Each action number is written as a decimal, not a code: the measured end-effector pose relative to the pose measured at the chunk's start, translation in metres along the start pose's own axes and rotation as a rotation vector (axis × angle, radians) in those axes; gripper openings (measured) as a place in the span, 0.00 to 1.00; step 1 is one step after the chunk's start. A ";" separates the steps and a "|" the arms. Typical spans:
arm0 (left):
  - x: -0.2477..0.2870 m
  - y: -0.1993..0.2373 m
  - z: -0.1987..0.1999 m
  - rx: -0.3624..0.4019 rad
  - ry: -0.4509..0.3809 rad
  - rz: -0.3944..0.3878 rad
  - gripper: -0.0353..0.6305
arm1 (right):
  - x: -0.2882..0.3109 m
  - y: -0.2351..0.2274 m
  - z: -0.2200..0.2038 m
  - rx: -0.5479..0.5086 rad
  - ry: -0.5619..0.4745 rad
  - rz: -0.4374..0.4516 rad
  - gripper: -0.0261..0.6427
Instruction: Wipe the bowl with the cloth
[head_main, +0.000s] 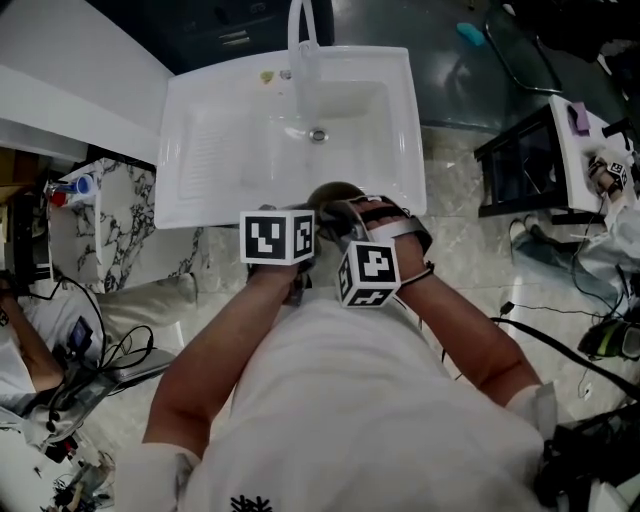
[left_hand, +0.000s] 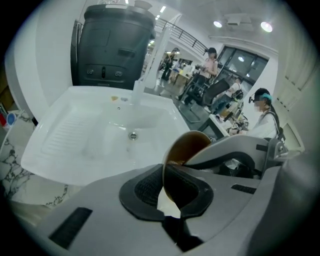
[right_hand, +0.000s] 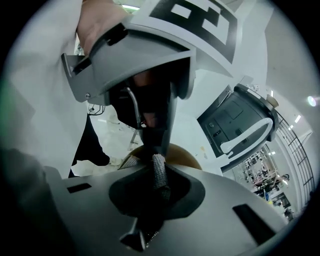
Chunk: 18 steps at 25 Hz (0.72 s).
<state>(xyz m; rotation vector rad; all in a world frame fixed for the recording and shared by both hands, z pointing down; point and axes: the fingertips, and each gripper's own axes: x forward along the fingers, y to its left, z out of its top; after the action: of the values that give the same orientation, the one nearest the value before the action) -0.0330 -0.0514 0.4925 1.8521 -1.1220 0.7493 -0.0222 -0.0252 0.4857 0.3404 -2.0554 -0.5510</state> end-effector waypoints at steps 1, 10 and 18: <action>0.001 -0.001 -0.001 0.003 0.003 0.001 0.08 | 0.000 -0.001 0.000 0.001 -0.001 -0.004 0.09; -0.001 0.000 -0.007 0.042 0.026 0.027 0.08 | -0.004 -0.023 -0.006 0.025 0.041 -0.097 0.09; -0.002 0.004 0.001 0.032 -0.007 0.051 0.08 | -0.006 -0.016 -0.027 0.043 0.115 -0.069 0.09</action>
<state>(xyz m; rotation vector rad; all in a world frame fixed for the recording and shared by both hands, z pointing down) -0.0376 -0.0527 0.4924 1.8593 -1.1718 0.7947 0.0041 -0.0427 0.4850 0.4599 -1.9527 -0.5175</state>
